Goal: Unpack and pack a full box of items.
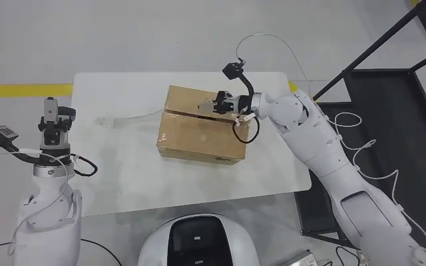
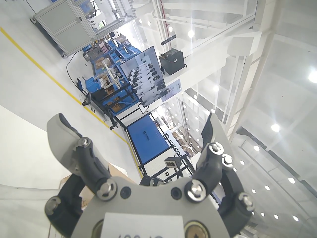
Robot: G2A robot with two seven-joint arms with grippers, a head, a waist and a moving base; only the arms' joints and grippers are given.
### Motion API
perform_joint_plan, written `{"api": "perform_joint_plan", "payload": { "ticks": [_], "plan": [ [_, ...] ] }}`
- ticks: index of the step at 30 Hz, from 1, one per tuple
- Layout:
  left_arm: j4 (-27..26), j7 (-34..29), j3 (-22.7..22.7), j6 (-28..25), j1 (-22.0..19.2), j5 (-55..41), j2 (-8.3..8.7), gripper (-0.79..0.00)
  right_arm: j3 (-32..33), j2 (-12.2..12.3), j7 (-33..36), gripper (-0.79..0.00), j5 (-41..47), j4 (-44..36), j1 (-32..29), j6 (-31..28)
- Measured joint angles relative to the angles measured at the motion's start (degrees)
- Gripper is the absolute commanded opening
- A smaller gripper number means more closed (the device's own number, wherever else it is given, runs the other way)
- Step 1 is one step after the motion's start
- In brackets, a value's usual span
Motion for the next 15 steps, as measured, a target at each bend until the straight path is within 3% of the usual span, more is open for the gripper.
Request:
{"api": "perform_joint_plan", "payload": {
  "ticks": [7,15],
  "plan": [
    [0.25,0.19,0.27,-0.10,0.13,-0.04,-0.04,0.000,1.82,0.63,7.76,0.000,10.15,-2.89,-3.76,7.35],
    [-0.04,0.94,0.33,0.36,0.43,0.61,-0.11,0.000,-1.53,-0.37,-1.88,0.000,1.03,-0.13,-3.64,12.23]
  ]
}}
